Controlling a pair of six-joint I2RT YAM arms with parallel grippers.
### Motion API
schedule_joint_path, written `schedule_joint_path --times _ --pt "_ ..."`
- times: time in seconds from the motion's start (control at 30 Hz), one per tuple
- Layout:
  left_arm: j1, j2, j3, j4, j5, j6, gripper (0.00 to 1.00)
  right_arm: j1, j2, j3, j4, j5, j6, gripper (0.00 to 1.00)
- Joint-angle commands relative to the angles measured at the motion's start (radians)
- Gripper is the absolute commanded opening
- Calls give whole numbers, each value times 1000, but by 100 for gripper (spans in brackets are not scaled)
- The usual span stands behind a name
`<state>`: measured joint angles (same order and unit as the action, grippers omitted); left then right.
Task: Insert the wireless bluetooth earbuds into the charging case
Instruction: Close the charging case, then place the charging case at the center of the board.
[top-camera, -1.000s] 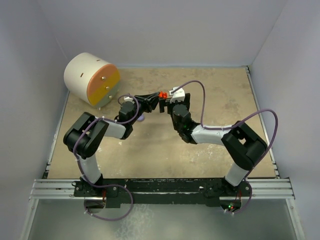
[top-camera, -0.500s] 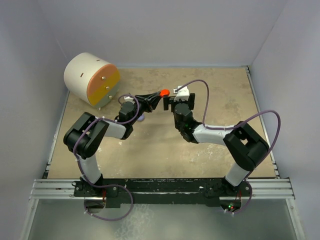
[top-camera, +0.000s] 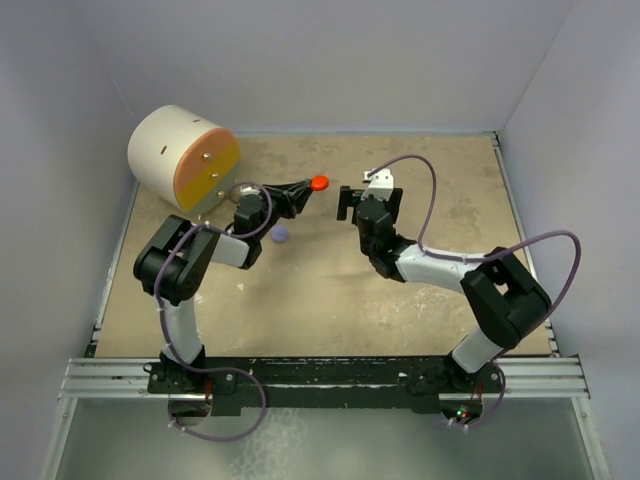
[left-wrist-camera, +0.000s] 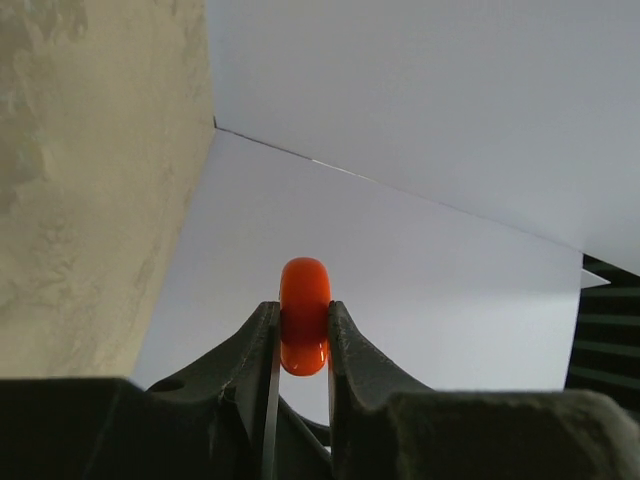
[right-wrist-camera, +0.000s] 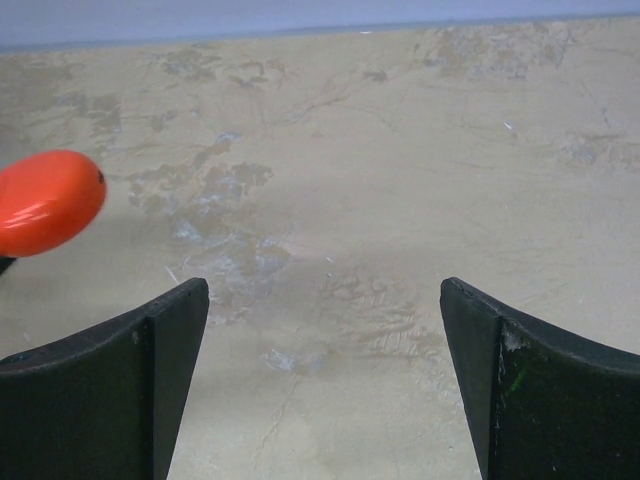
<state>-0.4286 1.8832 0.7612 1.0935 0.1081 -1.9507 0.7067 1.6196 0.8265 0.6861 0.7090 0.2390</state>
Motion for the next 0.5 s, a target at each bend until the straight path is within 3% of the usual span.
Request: schedule_joint_path --times 0.0,0.27,0.47 --pt "13 70 115 -34 68 134 0 -11 -90 10 -34 -33 80 100" --pt "12 152 263 -229 91 352 0 -61 -228 -51 30 -135 81 100" --pt "7 191 399 -480 46 529 0 -102 -317 -111 98 -208 75 100"
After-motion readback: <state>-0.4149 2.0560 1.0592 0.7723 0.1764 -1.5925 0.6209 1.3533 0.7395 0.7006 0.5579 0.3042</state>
